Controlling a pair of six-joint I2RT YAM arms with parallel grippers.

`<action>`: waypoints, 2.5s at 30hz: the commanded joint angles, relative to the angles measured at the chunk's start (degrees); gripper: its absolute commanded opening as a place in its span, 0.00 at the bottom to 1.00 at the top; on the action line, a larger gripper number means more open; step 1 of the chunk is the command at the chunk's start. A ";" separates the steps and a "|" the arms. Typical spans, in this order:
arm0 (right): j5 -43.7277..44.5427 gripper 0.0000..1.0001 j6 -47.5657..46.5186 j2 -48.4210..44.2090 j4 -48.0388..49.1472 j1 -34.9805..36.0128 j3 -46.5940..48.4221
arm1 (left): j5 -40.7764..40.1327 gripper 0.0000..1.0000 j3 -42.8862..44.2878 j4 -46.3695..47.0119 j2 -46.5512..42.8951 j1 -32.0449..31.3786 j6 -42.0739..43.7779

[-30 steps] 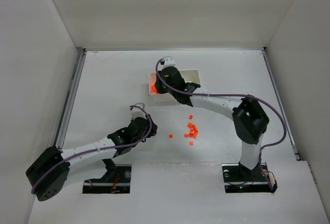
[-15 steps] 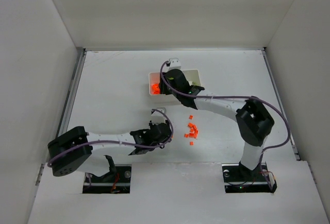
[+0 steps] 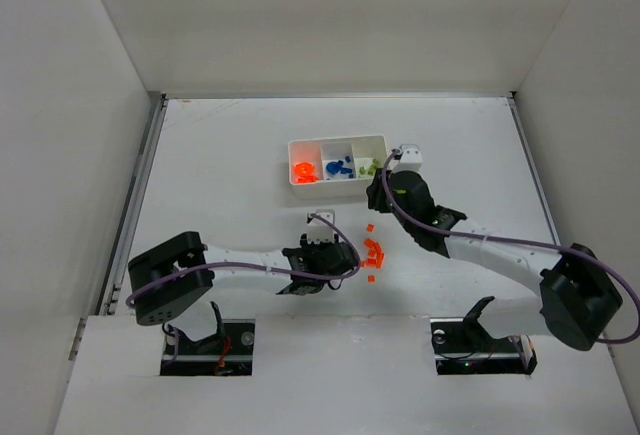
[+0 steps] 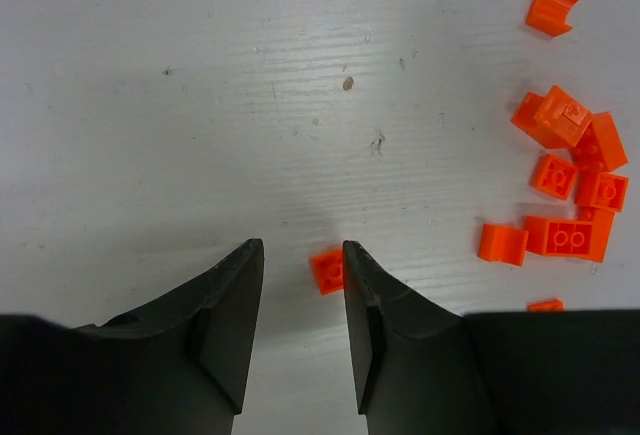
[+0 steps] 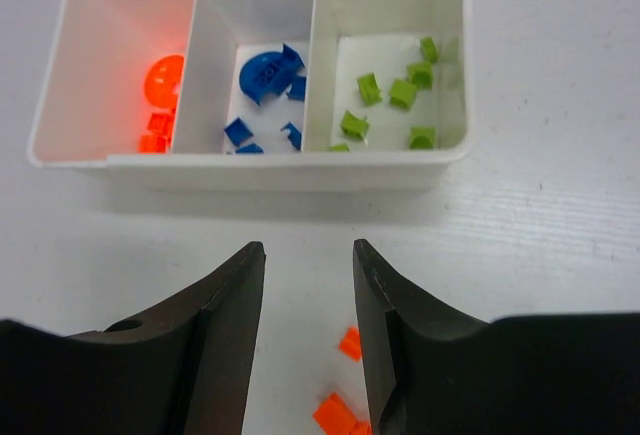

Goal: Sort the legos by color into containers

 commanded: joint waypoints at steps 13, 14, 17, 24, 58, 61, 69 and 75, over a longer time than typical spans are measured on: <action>0.05 0.47 4.30 -9.40 4.73 0.49 -8.00 | -4.92 0.30 6.01 -10.30 5.84 -3.08 -14.14; 0.40 0.47 4.30 -10.11 4.64 0.58 -8.26 | -5.18 0.29 6.19 -11.01 6.28 -3.17 -14.40; 0.66 0.47 5.00 -12.39 4.29 0.58 -9.49 | -5.27 0.26 6.63 -12.15 7.51 -3.08 -14.40; 0.84 0.47 8.08 -16.17 -0.19 1.19 -12.30 | -5.62 0.16 5.75 -12.42 9.10 -2.90 -14.23; 9.28 0.52 29.79 -9.59 -26.75 27.91 -13.18 | 5.46 0.21 22.88 21.16 8.47 32.87 17.58; 9.36 0.50 29.61 -7.83 -26.65 28.96 -12.22 | 5.01 0.25 24.29 21.33 11.12 33.39 19.08; 9.45 0.46 29.79 -4.67 -23.76 29.67 -11.95 | 4.84 0.41 22.02 22.38 7.53 32.43 19.88; 8.92 0.43 28.65 -2.82 -21.64 29.58 -11.43 | 4.84 0.41 15.17 24.23 -0.82 29.53 20.58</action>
